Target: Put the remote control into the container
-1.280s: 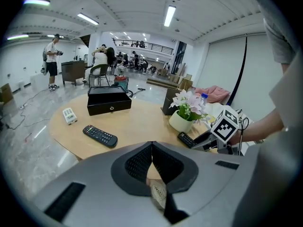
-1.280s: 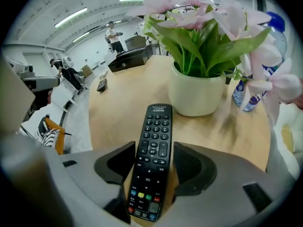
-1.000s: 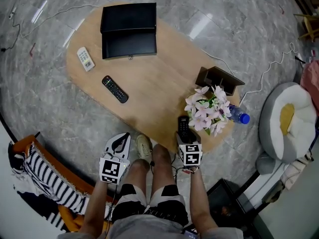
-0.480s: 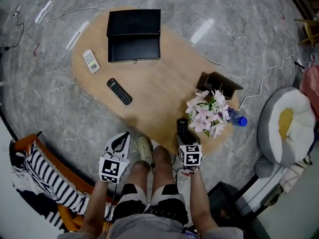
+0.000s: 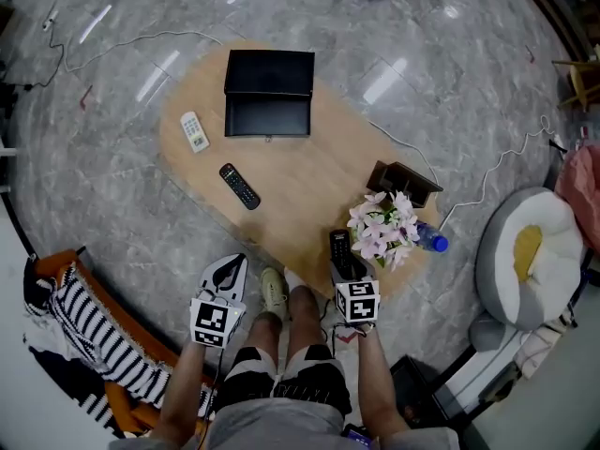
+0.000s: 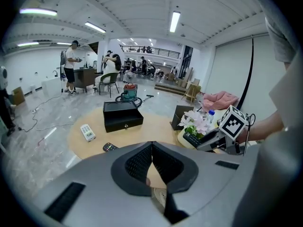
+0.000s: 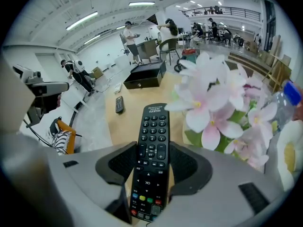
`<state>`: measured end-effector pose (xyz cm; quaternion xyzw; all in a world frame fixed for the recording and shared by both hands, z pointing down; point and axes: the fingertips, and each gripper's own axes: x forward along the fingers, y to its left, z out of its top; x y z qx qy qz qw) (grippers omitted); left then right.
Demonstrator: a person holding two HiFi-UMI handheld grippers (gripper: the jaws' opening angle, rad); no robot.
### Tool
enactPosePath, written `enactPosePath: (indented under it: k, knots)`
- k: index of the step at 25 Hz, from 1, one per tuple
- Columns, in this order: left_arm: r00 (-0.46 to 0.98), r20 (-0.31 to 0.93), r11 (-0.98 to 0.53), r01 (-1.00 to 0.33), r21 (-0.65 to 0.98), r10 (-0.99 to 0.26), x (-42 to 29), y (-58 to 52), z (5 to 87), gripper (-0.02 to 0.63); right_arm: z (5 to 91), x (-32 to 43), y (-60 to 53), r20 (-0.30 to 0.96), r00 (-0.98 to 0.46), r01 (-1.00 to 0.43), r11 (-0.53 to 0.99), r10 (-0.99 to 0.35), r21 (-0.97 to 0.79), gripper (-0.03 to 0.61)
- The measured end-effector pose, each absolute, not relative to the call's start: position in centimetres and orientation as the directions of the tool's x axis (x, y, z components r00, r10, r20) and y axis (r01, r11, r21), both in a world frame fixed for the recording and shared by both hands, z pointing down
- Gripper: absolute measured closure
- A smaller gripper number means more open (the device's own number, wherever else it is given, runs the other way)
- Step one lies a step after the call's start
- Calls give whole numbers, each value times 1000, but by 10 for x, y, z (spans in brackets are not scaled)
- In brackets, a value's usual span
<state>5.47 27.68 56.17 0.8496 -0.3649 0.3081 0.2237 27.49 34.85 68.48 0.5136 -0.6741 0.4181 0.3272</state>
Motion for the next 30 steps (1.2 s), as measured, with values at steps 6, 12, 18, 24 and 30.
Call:
enactPosePath:
  k: [6,12,18,24,30]
  knots:
    - [517,677,-600,-788,138,-524,46,258,521,606,630,264,318,851,-296,-953,192,-434,-233,353]
    - [513,647,-563,-812,152,-564,51,235,488,606,596,259,281,835,-321,-941,255,-448,-225,353]
    - [486,627,-537,-834,125,-609,53,212,470,606,573,259,243,816,-341,-926,317,-466,-206,353]
    - [446,600,-476,-871,120,-664,49,190,455,606,558,250,206,804,-375,-892,417,-462,-176,353]
    - [422,594,-450,-886,111,-685,40,179,457,606,546,236,150,783,-396,-851,512,-479,-117,353]
